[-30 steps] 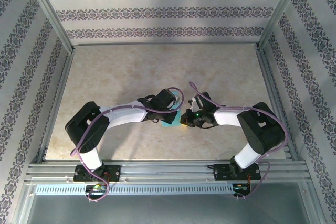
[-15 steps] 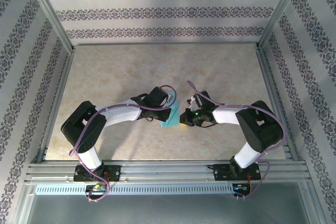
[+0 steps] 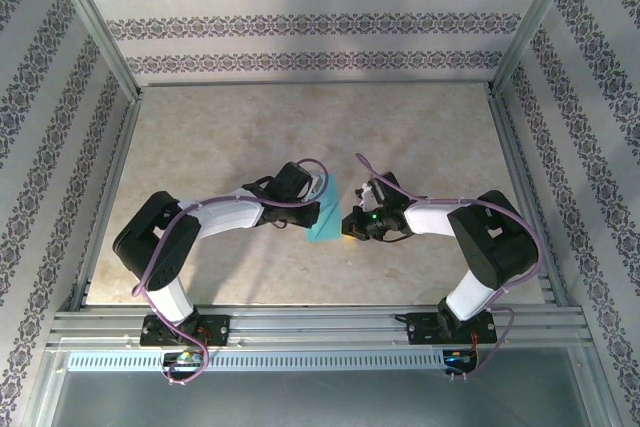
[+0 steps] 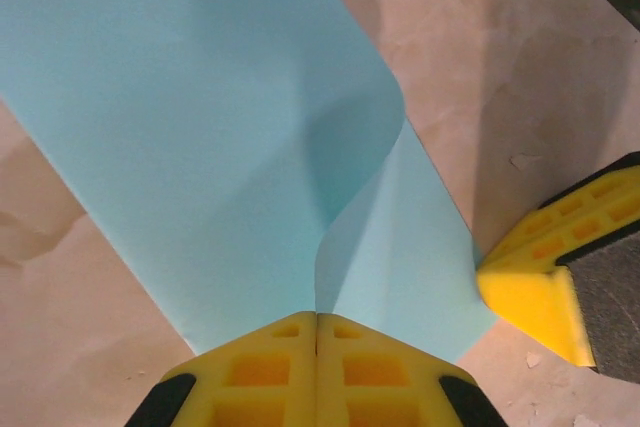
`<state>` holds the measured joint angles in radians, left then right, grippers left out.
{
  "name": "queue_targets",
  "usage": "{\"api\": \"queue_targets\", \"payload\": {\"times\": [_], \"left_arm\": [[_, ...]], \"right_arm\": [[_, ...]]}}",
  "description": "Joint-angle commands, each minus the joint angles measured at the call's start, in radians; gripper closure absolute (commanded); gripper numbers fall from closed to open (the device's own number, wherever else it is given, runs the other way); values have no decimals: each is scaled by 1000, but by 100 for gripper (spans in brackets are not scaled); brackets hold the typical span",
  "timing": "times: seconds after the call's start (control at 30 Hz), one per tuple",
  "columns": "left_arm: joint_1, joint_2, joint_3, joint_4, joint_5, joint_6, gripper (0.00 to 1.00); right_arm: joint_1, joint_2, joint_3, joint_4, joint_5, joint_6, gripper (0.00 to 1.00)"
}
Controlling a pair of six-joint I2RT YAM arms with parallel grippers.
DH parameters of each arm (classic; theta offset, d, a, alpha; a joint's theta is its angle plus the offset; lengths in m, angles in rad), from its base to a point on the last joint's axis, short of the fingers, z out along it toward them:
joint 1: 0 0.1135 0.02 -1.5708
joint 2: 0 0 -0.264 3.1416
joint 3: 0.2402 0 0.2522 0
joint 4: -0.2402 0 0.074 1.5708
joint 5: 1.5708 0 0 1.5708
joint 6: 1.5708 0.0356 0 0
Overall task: Fold a paper plane with a square sheet of paper (fold left side to right side)
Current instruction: Fold the triangle a second time at the center of the table.
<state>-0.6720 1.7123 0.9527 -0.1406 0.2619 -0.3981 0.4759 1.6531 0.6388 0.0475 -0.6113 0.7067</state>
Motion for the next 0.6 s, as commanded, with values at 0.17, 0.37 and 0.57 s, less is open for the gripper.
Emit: {"api": "queue_targets", "payload": {"times": [0.17, 0.37, 0.57], "left_arm": [[12, -10, -7, 7, -9, 18, 97], [14, 7, 1, 8, -31, 29, 97], [17, 20, 11, 7, -45, 39, 97]], "right_arm": [[9, 48, -8, -77, 58, -21, 100], [9, 50, -7, -78, 56, -23, 100], [9, 50, -8, -82, 58, -24, 100]]}}
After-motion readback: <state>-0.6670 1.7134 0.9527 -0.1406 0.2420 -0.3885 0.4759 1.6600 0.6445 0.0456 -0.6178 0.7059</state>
